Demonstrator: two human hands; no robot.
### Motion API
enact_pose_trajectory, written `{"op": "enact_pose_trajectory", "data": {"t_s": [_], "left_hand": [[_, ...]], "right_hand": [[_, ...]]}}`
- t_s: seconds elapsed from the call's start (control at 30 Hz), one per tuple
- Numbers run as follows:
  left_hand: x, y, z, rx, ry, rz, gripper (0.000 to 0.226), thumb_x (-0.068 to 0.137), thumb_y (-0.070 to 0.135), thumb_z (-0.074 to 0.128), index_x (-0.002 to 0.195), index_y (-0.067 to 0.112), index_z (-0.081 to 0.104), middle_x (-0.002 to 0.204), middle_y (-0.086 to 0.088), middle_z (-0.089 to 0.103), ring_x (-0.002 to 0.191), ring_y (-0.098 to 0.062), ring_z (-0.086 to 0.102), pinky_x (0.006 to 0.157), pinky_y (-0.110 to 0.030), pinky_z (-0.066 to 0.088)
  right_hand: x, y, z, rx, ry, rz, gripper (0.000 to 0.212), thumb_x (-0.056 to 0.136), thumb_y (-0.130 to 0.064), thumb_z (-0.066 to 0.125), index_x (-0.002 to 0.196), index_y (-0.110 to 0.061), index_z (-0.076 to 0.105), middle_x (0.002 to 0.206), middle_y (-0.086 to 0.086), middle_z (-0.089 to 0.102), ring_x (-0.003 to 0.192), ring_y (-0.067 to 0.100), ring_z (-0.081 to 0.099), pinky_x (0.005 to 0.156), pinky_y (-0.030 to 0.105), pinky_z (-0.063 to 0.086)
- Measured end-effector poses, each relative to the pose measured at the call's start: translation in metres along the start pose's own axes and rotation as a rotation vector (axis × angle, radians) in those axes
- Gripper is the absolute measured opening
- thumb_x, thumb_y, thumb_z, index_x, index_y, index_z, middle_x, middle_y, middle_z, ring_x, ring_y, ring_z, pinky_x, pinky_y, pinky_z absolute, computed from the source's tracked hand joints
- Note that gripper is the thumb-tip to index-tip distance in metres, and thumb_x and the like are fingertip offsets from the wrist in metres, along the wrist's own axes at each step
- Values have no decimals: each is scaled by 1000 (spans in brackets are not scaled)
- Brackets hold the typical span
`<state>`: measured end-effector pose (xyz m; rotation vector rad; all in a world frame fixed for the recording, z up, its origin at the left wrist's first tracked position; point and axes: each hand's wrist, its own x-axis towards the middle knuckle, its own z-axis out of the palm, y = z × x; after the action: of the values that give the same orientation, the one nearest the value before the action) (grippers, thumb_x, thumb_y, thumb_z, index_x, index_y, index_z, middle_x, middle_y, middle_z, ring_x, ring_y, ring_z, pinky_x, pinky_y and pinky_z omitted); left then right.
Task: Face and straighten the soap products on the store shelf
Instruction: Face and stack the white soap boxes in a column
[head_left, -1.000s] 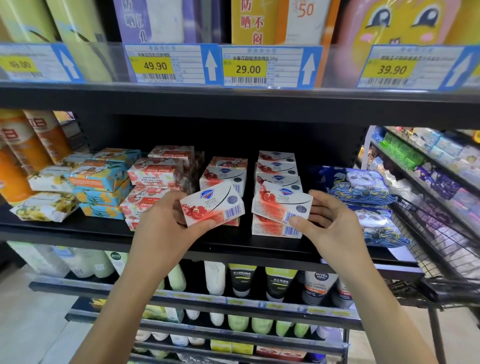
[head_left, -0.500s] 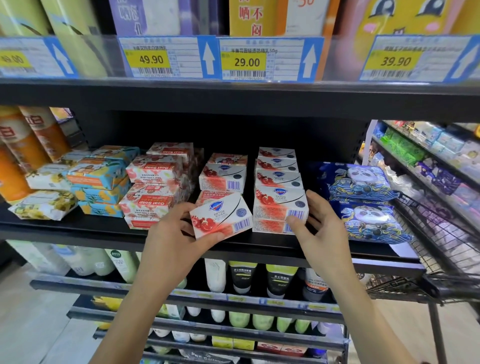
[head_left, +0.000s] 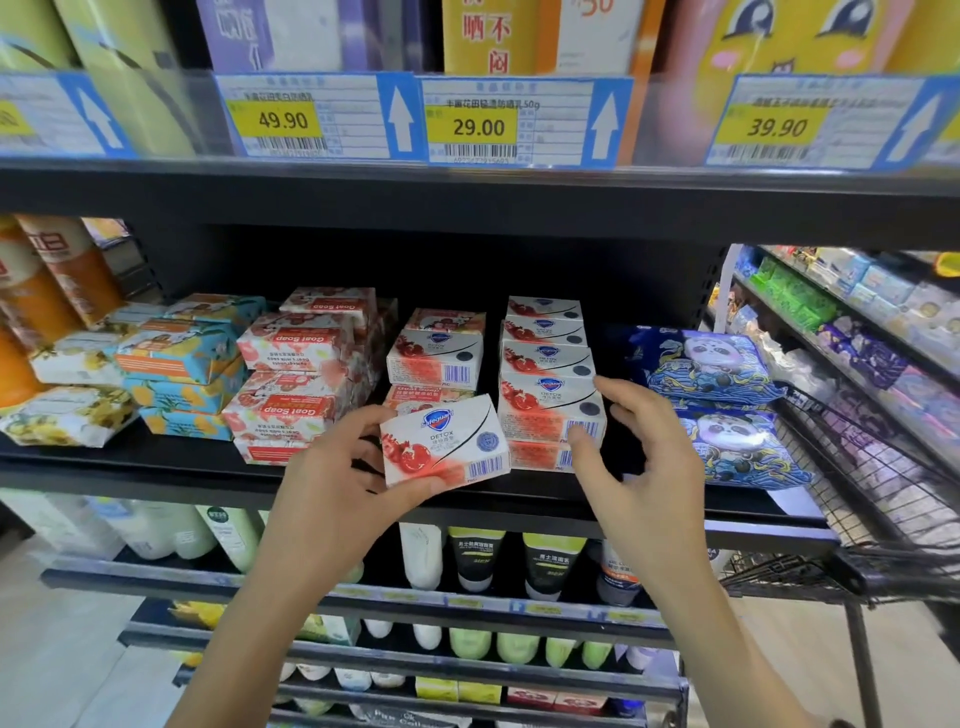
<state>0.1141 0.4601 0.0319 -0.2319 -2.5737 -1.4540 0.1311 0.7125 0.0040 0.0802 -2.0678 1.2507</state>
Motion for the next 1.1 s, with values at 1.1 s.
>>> {"op": "enact_pose_trajectory", "data": {"t_s": [1.1], "left_hand": [[16, -41, 51, 228, -238, 353, 73, 76, 82, 55, 129, 34, 68, 128, 34, 54, 126, 22, 39, 104, 3, 22]], "right_hand": [[127, 2, -3, -1, -279, 200, 28, 80, -23, 88, 91, -37, 67, 93, -19, 74, 90, -1, 71, 86, 26, 57]]}}
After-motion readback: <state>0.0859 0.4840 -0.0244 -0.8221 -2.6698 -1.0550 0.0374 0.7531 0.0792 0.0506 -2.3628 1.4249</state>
